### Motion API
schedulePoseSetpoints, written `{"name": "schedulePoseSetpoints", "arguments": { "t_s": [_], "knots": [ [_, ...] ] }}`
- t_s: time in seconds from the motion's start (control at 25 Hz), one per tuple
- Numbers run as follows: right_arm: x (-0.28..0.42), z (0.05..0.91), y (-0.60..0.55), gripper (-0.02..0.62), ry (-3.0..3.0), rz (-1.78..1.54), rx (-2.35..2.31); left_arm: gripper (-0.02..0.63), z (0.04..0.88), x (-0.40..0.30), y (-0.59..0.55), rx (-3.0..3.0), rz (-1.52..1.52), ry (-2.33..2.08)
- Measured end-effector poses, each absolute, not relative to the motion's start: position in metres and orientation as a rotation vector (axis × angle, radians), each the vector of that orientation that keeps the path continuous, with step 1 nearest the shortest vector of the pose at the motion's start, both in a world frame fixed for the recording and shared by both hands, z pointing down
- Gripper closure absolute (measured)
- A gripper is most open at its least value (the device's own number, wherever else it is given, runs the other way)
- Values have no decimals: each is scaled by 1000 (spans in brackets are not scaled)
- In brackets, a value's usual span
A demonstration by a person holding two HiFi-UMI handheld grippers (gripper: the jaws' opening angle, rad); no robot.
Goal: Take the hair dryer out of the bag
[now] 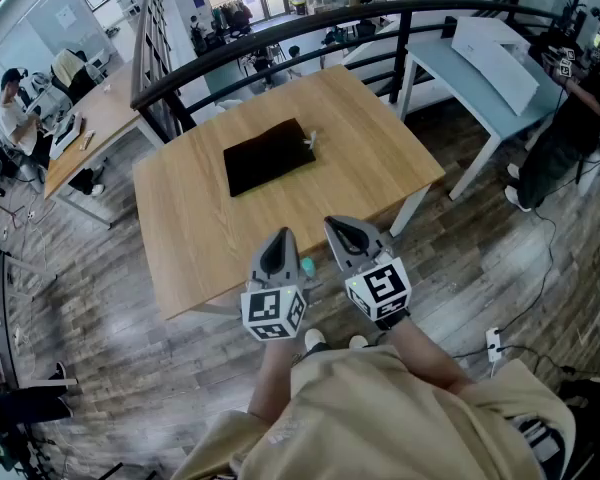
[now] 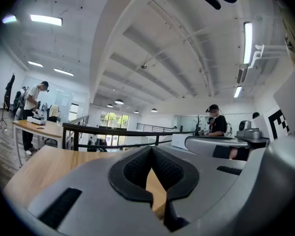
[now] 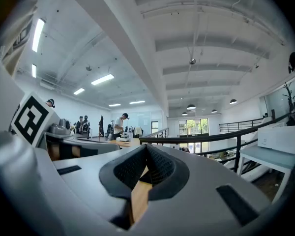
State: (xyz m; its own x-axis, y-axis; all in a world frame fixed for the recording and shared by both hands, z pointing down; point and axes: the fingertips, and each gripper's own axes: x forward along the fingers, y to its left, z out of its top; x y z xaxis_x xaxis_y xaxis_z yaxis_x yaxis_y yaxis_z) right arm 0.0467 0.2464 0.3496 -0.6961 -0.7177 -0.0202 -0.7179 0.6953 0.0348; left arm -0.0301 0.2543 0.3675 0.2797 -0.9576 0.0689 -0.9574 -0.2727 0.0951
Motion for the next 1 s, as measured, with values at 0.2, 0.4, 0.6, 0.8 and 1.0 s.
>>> {"name": "schedulePoseSetpoints", "arguments": {
  "t_s": [0.2, 0.4, 0.6, 0.8, 1.0],
  "knots": [
    [73, 344, 254, 581, 2851, 101, -1189, 594, 369, -5, 258, 2414, 5, -1845],
    [87, 350, 267, 581, 2836, -21, -1133, 594, 374, 10, 271, 2383, 17, -1870],
    [89, 365, 276, 581, 2846, -85, -1077, 594, 389, 20, 281, 2360, 44, -1871],
    [90, 386, 260, 581, 2868, -159, -1109, 594, 398, 15, 269, 2350, 45, -1858],
    [81, 402, 211, 581, 2875, -168, -1185, 594, 405, -5, 222, 2350, -1, -1850]
  ]
}}
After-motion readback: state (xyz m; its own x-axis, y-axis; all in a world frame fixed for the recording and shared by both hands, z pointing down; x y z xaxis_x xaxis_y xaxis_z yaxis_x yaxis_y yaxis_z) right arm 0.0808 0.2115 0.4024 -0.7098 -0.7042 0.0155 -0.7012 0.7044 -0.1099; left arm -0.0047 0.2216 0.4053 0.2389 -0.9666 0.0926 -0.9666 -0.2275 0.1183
